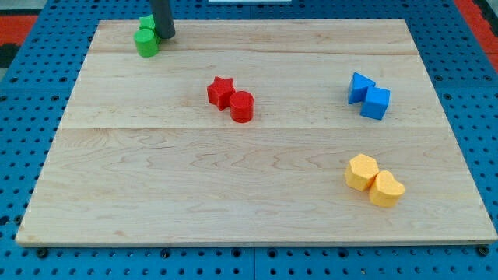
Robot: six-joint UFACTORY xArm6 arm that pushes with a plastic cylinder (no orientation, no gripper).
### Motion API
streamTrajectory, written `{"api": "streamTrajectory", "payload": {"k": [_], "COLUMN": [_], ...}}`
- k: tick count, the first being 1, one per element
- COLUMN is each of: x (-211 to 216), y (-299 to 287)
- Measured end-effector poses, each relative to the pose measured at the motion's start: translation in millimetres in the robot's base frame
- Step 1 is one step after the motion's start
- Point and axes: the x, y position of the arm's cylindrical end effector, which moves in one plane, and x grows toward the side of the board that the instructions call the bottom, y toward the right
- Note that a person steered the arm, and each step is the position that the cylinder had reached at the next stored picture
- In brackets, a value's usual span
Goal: Move your arm towards the center left
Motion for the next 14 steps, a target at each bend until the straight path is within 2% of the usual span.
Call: {"api": "streamTrajectory", "payload": {"k": [2,5,7,8,9,11,13,14], "x": [9,9,14,53,70,196,234,234], "y": [37,31,53,56,-14,18,-19,-23]}}
